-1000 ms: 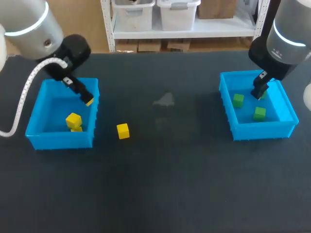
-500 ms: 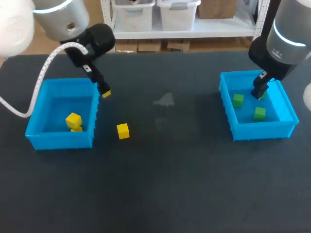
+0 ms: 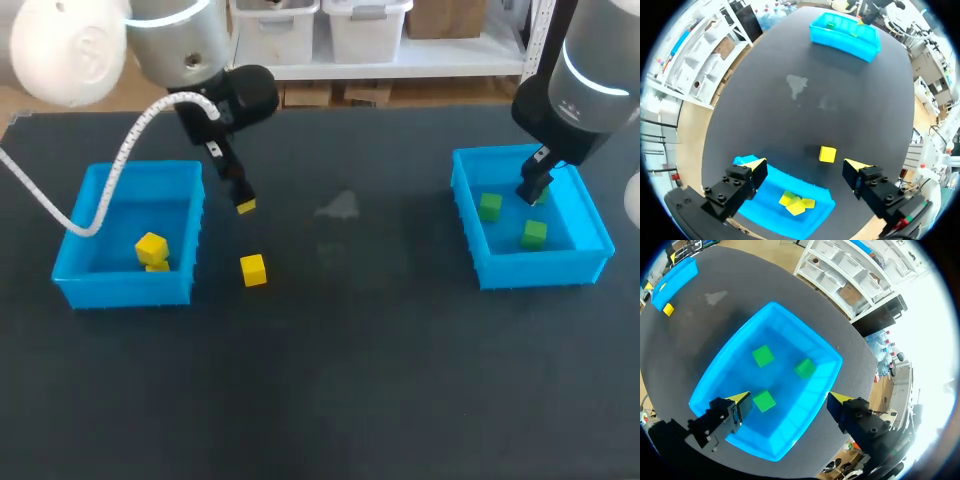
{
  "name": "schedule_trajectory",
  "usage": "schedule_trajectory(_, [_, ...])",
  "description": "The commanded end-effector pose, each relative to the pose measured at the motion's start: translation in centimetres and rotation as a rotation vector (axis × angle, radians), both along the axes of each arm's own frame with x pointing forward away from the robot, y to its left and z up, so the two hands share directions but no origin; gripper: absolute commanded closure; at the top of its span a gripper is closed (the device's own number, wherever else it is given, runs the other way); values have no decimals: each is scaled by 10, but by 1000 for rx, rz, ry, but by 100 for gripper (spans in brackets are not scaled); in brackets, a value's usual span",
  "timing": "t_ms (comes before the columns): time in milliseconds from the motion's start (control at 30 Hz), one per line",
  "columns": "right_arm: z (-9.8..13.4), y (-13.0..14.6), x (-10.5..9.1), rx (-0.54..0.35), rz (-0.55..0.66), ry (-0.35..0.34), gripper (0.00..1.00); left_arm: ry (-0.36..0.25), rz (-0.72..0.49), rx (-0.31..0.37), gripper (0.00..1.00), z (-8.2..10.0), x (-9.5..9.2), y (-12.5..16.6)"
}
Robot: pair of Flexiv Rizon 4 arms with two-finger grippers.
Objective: Put the green cubes in the right bin and the yellow cubes in the left bin.
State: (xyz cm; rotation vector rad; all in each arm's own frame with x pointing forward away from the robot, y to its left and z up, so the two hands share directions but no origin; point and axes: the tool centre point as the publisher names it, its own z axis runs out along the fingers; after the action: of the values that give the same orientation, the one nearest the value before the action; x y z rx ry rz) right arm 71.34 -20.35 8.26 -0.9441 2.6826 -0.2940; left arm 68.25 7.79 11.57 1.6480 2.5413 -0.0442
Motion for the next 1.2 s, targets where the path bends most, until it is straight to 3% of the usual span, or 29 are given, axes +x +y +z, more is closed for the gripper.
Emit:
schedule_trajectory(33, [0,0,-1,1,0,-4,0,15,-2,33,0,-13,-2,-12])
schedule_trajectory(233, [0,0,-1,1,0,-4,0,68,10,25,0,-38,-17,-17])
schedule_trajectory(833, [0,0,-1,1,0,-4,0,118,50,-14,0,-67,-51,-20])
schedule_trajectory(1200, [0,0,-1,1,0,-4,0,139,89,-10,0,-85,-51,-20])
